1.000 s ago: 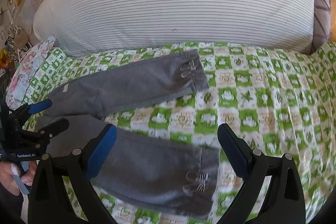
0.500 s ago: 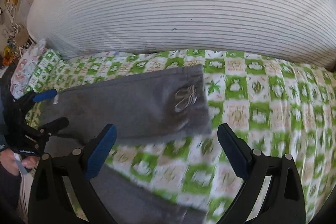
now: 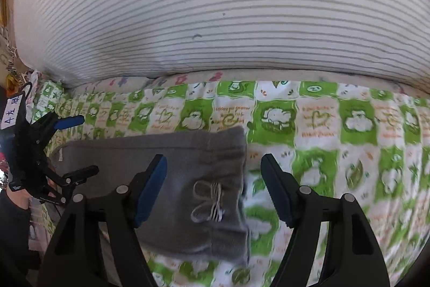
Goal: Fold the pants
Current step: 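Grasp the cuff of one leg with the right tool while the left tool grasps the other cuff, then lift both cuffs and carry them toward the waistband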
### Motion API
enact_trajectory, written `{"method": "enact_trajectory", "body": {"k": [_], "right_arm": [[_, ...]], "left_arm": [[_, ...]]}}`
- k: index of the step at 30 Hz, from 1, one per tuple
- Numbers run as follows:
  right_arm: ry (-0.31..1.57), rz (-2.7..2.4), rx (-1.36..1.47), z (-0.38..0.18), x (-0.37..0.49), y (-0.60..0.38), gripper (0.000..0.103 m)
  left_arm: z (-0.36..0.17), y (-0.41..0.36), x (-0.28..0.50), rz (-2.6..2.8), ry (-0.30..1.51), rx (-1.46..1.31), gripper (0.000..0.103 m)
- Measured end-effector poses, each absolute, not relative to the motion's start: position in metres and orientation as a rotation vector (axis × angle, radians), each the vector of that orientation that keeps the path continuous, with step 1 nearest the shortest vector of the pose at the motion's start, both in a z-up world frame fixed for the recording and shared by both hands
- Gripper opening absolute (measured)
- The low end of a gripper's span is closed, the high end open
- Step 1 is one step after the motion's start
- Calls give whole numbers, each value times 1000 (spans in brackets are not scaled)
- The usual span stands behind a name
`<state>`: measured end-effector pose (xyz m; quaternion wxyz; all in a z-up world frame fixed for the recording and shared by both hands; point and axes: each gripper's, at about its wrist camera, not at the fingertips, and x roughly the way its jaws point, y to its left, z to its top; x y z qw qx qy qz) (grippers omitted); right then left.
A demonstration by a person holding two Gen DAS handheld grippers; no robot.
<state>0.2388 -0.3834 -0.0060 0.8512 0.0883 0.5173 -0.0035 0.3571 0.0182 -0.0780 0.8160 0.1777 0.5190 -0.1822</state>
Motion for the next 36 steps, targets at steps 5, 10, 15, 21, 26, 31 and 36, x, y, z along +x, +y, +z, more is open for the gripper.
{"method": "enact_trajectory", "body": {"k": [5, 10, 15, 21, 26, 31, 36], "right_arm": [[1125, 4, 159, -20, 254, -382, 64], [1119, -19, 106, -18, 257, -380, 29], [1063, 13, 131, -2, 241, -379, 9], [1014, 44, 106, 25, 211, -367, 8], [993, 57, 89, 37, 181, -358, 8], [984, 69, 111, 40, 138, -354, 8], [1002, 92, 130, 30, 91, -346, 8]], "left_arm": [[-104, 14, 369, -428, 1194, 401, 89], [-98, 16, 367, -522, 1208, 311, 22], [-86, 18, 348, -541, 1190, 286, 6], [-60, 23, 316, -565, 1148, 216, 5], [-37, 21, 285, -569, 1114, 180, 5], [-32, 11, 248, -593, 1105, 138, 4], [-27, -12, 209, -653, 1091, 107, 2]]}}
